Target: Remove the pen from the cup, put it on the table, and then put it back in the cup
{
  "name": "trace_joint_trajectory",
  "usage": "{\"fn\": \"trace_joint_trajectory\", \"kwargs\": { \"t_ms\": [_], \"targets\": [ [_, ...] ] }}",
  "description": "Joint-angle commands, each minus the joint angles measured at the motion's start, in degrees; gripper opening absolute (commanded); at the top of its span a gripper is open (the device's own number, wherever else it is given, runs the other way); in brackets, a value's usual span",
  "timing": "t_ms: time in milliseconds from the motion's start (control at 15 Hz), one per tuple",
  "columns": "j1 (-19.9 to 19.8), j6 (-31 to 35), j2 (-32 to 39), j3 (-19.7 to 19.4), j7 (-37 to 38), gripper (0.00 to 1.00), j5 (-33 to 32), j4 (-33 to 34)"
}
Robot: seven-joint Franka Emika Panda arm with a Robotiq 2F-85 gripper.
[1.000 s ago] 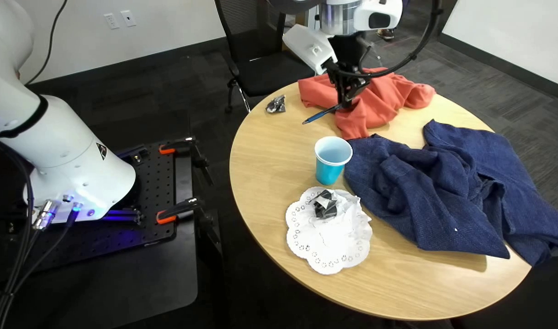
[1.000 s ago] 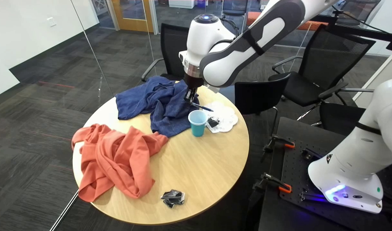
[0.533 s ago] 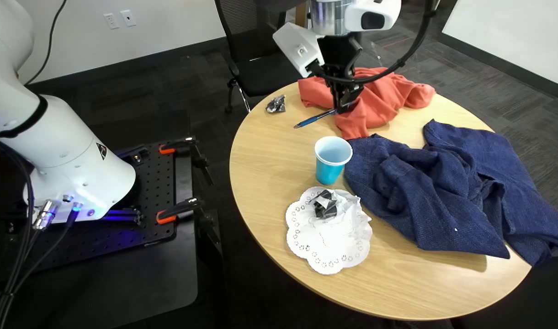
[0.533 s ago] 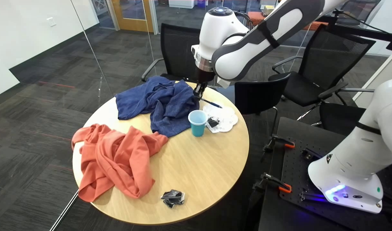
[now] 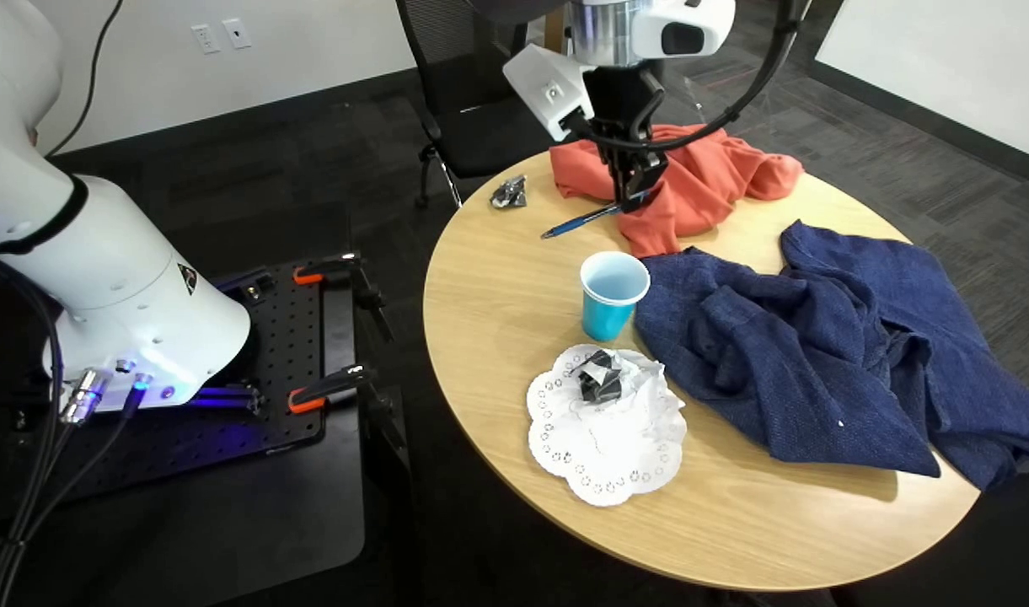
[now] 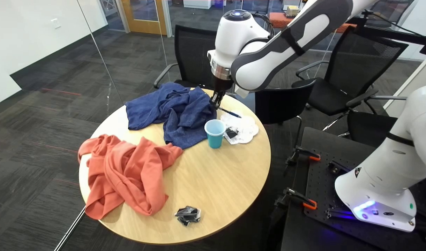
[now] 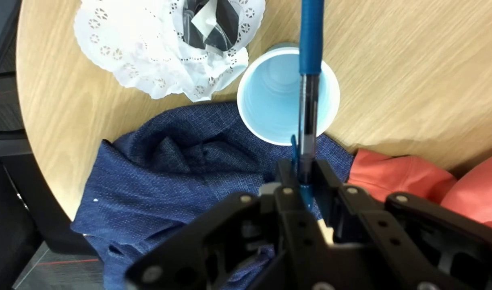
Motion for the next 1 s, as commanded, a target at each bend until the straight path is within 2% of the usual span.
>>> {"fn": "trace_joint_trajectory", "kwargs": {
  "t_ms": [0,267,533,933],
  "targets": [
    [2.12,0.22,0.7,-1.27,11.04,0.04,-6.63,1.49],
    [4.06,0.64,0.99,-2.26,24.99,0.04,-14.55,2.47],
    [6.54,1.35,1.36,-4.53,42.95,0.04,-27.93,3.58],
    [8.65,-1.17,2.61,-5.68,69.62,0.04,-47.82,5.92]
  ]
}}
